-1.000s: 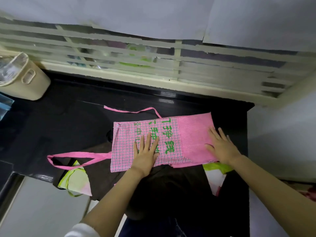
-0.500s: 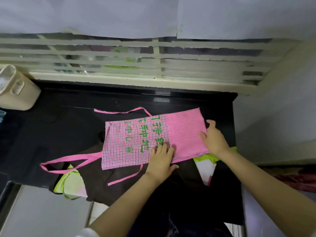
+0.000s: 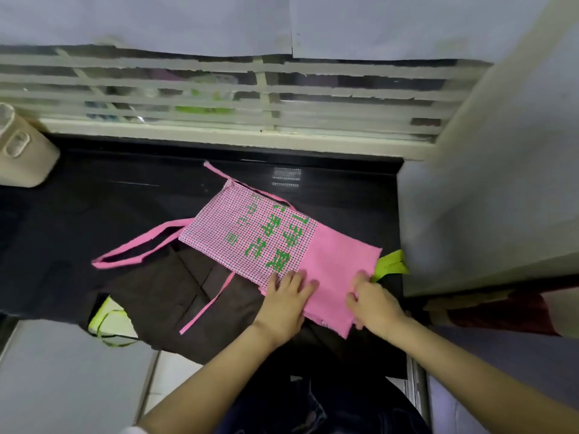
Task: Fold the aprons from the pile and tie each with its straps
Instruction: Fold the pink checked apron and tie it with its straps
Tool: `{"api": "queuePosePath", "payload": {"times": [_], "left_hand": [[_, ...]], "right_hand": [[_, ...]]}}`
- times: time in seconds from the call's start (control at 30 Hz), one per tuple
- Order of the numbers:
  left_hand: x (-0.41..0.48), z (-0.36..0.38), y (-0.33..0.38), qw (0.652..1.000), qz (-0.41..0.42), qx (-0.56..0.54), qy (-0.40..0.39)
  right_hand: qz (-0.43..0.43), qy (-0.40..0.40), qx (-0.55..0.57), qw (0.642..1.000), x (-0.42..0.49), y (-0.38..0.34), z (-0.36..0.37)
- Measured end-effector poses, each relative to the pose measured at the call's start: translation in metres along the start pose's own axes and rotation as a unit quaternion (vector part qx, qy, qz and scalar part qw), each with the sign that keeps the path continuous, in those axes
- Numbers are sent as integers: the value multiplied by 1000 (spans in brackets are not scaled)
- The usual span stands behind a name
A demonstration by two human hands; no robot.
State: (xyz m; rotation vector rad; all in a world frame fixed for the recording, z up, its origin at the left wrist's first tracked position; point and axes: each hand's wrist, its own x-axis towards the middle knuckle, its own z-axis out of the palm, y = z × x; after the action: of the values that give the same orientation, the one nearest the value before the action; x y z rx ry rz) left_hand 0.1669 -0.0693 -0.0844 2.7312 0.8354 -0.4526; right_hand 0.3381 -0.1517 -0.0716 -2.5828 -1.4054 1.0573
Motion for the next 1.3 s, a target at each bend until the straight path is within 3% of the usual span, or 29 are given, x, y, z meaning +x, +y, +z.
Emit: {"api": "queuePosePath", "payload": {"times": [0.1, 0.23, 0.33, 0.47, 0.57, 0.63, 0.83, 0.93, 1.07, 1.3], "left_hand": [[-5, 11, 8, 1000, -18, -3, -16], [-7, 14, 5, 997, -13, -73, -2], [-15, 6, -3, 974, -27, -197, 109], [-35, 7, -26, 889, -217, -302, 267], [-46, 9, -46, 824, -342, -370, 260], [-48, 12, -55, 809, -375, -390, 230], [-48, 13, -63, 803, -382, -410, 204], [-64, 18, -67, 826, -375, -368, 206], [-90, 31, -68, 867, -387, -279, 148], [-106, 34, -64, 890, -400, -209, 65]], "right_hand": [[-34, -1, -186, 982, -4, 2, -8], [-222, 148, -167, 949, 9, -13, -5], [-313, 23, -201, 928, 22, -31, -5], [-307, -84, -274, 908, 36, -43, 0], [-300, -108, -290, 902, 38, -45, 0], [-301, -110, -282, 904, 37, -46, -2], [-305, -100, -279, 905, 34, -48, -3], [-304, -97, -284, 904, 35, -49, -3], [-303, -95, -282, 905, 33, -49, -3], [-303, -76, -281, 908, 37, -46, 4]]}}
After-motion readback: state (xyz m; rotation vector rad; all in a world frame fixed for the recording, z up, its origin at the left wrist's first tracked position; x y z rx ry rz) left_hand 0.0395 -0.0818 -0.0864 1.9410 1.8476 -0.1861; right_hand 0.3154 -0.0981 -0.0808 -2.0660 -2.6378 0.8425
